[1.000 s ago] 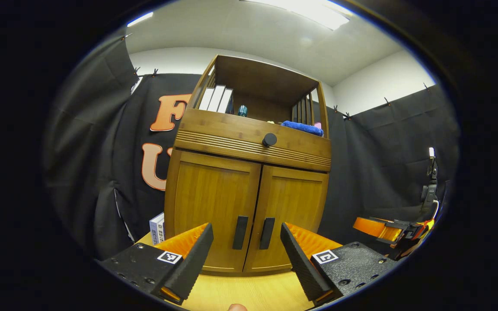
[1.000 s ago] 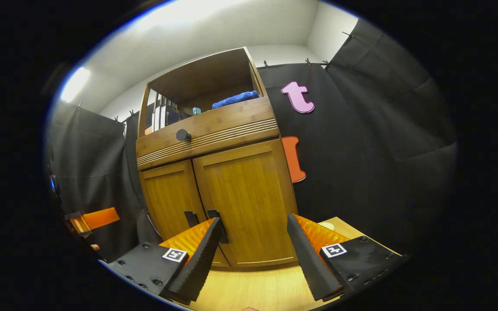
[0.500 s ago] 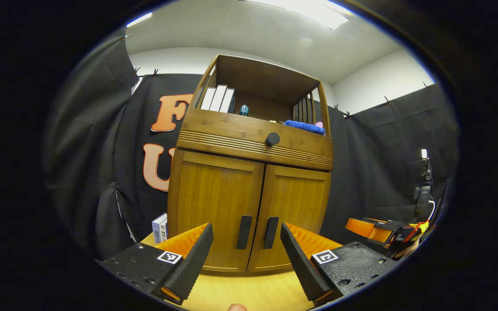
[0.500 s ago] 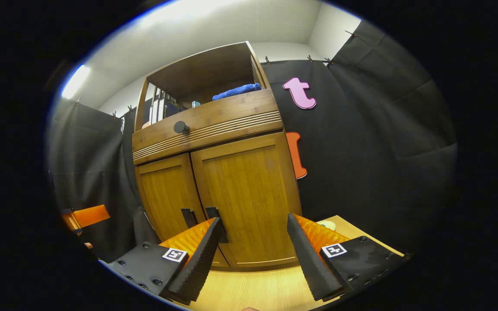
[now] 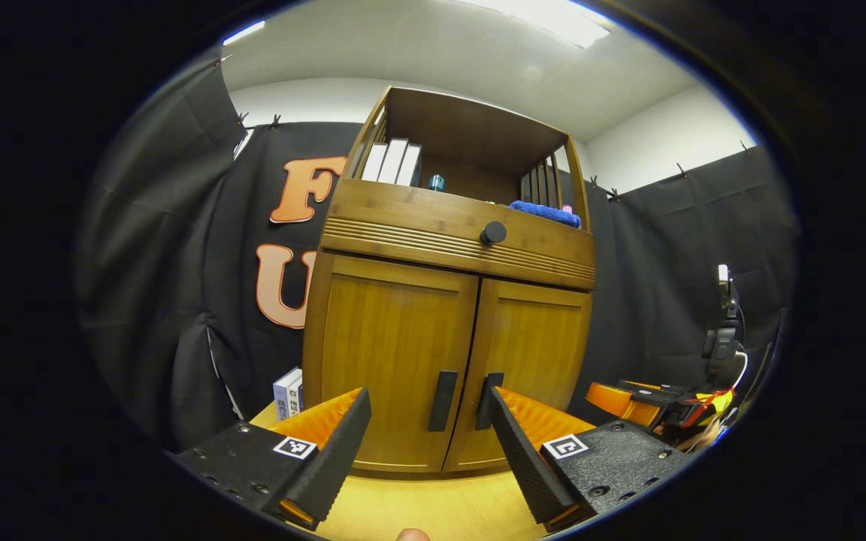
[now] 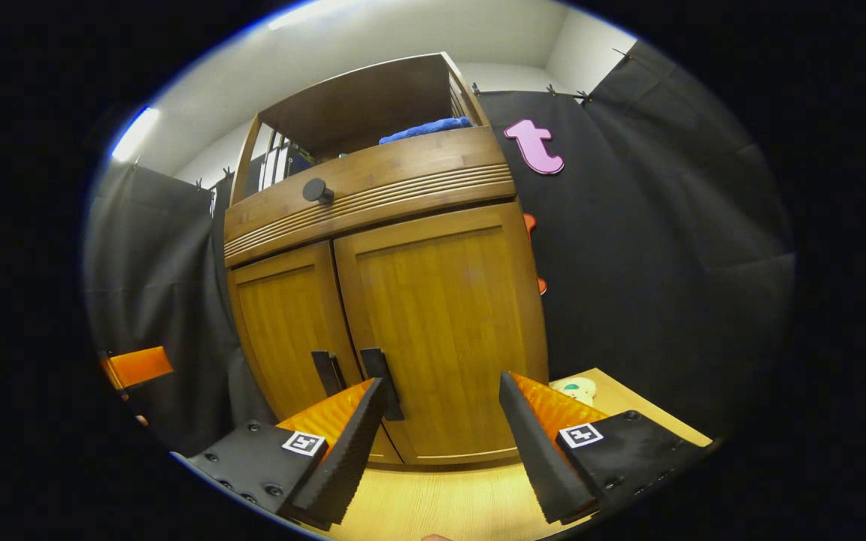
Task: Open the right door of the double-door shoe cabinet with the right hand, and open the left door with the left hand.
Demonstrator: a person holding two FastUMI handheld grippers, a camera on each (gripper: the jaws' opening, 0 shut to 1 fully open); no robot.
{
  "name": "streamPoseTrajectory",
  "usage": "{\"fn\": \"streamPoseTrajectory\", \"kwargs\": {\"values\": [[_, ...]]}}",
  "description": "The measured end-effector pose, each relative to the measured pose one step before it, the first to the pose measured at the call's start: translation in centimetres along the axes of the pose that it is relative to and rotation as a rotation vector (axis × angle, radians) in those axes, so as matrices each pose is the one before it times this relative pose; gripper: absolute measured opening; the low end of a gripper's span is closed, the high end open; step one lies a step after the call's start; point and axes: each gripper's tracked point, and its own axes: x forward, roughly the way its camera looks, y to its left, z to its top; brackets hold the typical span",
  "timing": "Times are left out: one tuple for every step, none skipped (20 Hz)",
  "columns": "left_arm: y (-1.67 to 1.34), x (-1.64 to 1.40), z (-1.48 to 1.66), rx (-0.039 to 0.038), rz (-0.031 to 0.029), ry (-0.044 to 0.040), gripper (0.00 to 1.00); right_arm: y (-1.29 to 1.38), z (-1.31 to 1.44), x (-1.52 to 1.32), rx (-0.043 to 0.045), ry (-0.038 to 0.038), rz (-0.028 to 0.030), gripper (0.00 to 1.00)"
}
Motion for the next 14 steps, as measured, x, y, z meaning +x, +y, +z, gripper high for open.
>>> {"fn": "streamPoseTrajectory", "kwargs": {"values": [[0.327,0.104,0.063,0.00096,0.00261,-0.00168,0.92,0.432,-0.149,0.694,-0.00259,0.00601,0.00667,0.98],[0.273,0.152,0.155,0.00268,0.00109,-0.00629,0.94,0.511,-0.401,0.85,-0.0025,0.0073,0.00886,0.98],[0.358,0.063,0.159,0.00716,0.00503,-0.00734,0.94,0.498,-0.385,0.633,-0.00312,0.00743,0.01029,0.98],[0.489,0.112,0.178,0.01036,0.00786,-0.00797,0.94,0.503,-0.465,0.785,-0.00507,0.00917,0.01036,0.98],[0.439,0.143,0.118,0.00853,0.00608,-0.00573,0.92,0.698,-0.494,0.726,-0.00571,0.00695,0.01044,0.98],[0.268,0.089,-0.033,0.00553,0.00405,-0.00197,0.94,0.532,-0.401,0.818,-0.00617,0.00671,0.00902,0.98],[0.371,0.131,-0.052,0.0035,0.00259,0.0014,0.94,0.774,-0.336,0.965,-0.0061,0.00715,0.00801,0.98],[0.277,0.162,-0.146,0.00304,-0.00028,0.0042,0.92,0.601,-0.439,0.907,-0.00538,0.00676,0.0078,0.98],[0.315,0.131,-0.14,0.00391,0.00117,0.00334,0.92,0.498,-0.445,0.865,-0.00497,0.00614,0.00647,0.98],[0.288,0.135,-0.111,0.00454,0.00075,0.003,0.94,0.423,-0.455,0.958,-0.00474,0.00653,0.00489,0.98],[0.332,0.167,-0.065,0.00251,-0.00028,0.00183,0.94,0.133,-0.311,0.716,-0.00297,0.00364,0.00105,0.98],[0.217,0.056,-0.2,0.00066,0.00099,0.00288,0.94,0.051,-0.309,0.729,-0.00449,0.00129,-0.00584,0.98],[0.311,0.132,-0.151,-0.00116,0.00086,0.00322,0.94,0.085,0.019,0.726,-0.00564,-0.00109,-0.00884,1.0],[0.234,0.064,-0.106,-0.00157,-0.00123,0.00276,0.94,-0.217,-0.081,0.755,-0.00615,-0.00318,-0.01142,0.98]]}}
